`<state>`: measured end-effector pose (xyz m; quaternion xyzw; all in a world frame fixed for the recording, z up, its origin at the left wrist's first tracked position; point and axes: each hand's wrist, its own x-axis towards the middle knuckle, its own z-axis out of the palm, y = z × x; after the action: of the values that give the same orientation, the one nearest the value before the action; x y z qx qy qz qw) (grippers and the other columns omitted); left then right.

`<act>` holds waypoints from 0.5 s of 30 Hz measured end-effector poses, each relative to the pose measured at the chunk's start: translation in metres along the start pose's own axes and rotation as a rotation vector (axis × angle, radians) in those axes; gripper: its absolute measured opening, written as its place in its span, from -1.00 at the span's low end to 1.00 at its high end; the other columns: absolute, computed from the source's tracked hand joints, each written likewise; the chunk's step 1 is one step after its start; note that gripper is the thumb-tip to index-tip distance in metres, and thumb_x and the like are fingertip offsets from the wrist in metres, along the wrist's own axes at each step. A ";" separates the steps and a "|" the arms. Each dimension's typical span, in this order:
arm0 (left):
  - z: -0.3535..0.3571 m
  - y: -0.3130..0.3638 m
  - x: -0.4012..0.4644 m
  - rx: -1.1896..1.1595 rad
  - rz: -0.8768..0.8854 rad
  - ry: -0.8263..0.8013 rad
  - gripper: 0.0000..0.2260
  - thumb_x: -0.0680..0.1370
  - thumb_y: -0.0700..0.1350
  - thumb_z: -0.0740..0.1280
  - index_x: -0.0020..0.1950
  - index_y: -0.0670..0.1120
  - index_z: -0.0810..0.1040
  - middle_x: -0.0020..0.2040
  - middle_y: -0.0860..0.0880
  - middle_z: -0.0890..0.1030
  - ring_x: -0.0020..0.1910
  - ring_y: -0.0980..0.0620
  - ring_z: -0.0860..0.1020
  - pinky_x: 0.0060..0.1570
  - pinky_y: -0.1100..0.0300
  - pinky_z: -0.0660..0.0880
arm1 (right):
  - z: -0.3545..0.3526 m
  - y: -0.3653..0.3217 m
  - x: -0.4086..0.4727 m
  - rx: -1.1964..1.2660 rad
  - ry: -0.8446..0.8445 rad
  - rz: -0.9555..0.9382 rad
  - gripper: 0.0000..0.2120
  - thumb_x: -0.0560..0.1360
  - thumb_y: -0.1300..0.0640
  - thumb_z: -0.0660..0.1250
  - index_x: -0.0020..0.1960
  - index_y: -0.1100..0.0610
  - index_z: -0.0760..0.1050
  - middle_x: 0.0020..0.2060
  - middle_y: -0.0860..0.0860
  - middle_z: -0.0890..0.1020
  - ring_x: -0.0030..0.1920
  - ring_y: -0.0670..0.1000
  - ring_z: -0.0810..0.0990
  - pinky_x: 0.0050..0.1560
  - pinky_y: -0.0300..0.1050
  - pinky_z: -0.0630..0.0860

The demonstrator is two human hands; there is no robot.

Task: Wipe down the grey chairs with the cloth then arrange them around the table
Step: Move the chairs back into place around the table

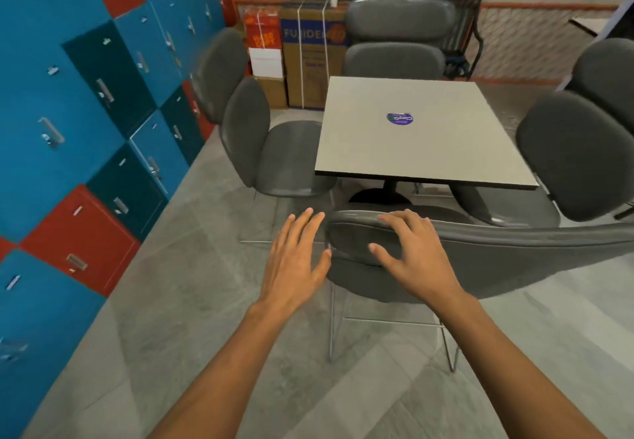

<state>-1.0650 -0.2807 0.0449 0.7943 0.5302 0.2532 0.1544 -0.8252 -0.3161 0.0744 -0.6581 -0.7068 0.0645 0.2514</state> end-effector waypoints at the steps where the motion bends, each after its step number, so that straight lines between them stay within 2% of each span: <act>1: -0.010 -0.009 -0.002 -0.006 -0.027 0.008 -0.40 0.65 0.05 0.30 0.65 0.09 0.16 0.66 0.09 0.12 0.66 0.00 0.01 0.57 -0.02 0.14 | 0.007 -0.012 0.003 0.032 -0.001 -0.019 -0.50 0.55 -0.19 0.30 0.39 0.05 0.47 0.26 0.02 0.50 0.34 0.10 0.44 0.42 0.24 0.35; 4: -0.038 -0.039 -0.010 -0.005 -0.090 0.032 -0.40 0.65 0.05 0.30 0.65 0.10 0.16 0.66 0.08 0.13 0.65 0.00 0.02 0.55 0.02 0.13 | 0.031 -0.045 0.013 0.120 -0.036 -0.051 -0.49 0.55 -0.20 0.26 0.39 0.05 0.47 0.27 -0.01 0.49 0.39 0.12 0.42 0.37 0.23 0.41; 10: -0.073 -0.094 -0.012 0.036 -0.234 0.089 -0.40 0.64 0.05 0.31 0.64 0.09 0.16 0.66 0.08 0.14 0.65 0.00 0.05 0.55 0.06 0.09 | 0.073 -0.098 0.050 0.229 -0.109 -0.086 -0.47 0.56 -0.20 0.30 0.46 -0.02 0.38 0.34 -0.09 0.41 0.48 0.07 0.34 0.42 0.21 0.38; 12: -0.078 -0.111 -0.011 0.043 -0.280 0.101 -0.40 0.64 0.06 0.31 0.64 0.10 0.16 0.66 0.09 0.14 0.64 0.00 0.06 0.55 0.07 0.08 | 0.087 -0.116 0.065 0.264 -0.134 -0.098 -0.45 0.55 -0.17 0.33 0.48 -0.02 0.36 0.35 -0.09 0.40 0.47 0.02 0.32 0.45 0.12 0.36; 15: -0.084 -0.142 -0.004 0.055 -0.330 0.096 -0.40 0.65 0.09 0.29 0.64 0.11 0.14 0.66 0.08 0.13 0.65 0.00 0.04 0.54 0.11 0.03 | 0.112 -0.134 0.091 0.302 -0.175 -0.106 -0.42 0.54 -0.15 0.36 0.50 -0.02 0.34 0.33 -0.08 0.40 0.38 -0.04 0.38 0.37 -0.05 0.39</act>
<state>-1.2221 -0.2314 0.0403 0.6873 0.6669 0.2474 0.1469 -0.9956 -0.2186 0.0589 -0.5666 -0.7418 0.2137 0.2880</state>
